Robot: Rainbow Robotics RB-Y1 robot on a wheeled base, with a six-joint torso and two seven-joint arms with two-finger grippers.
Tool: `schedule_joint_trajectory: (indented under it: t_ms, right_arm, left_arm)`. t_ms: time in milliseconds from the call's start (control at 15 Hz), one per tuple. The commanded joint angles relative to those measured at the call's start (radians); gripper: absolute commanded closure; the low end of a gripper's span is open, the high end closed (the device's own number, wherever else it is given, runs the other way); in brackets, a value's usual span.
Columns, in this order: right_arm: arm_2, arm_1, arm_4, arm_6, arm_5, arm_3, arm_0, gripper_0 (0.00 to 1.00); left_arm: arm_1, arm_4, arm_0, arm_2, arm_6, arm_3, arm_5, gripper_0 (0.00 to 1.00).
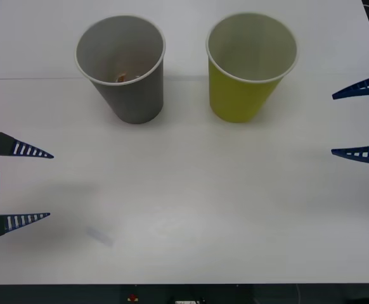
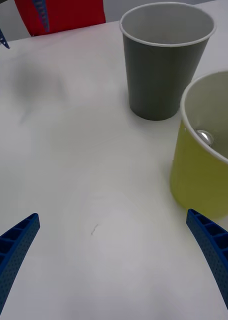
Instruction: Put the can into the green bin and the plastic bottle into the gray bin
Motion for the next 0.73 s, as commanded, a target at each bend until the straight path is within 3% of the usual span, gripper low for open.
schedule_joint_trajectory:
  t_ms: [67, 733]
  right_arm:
    - [-0.012, -0.025, -0.017, 0.030, 0.000, -0.001, 0.058, 0.00]
    - [-0.024, -0.041, -0.037, 0.076, 0.000, 0.013, 0.102, 0.00]
  left_arm:
    - [0.000, 0.000, 0.000, 0.000, 0.000, 0.000, 0.000, 0.00]
    - [0.000, 0.000, 0.000, 0.000, 0.000, 0.000, 0.000, 0.00]
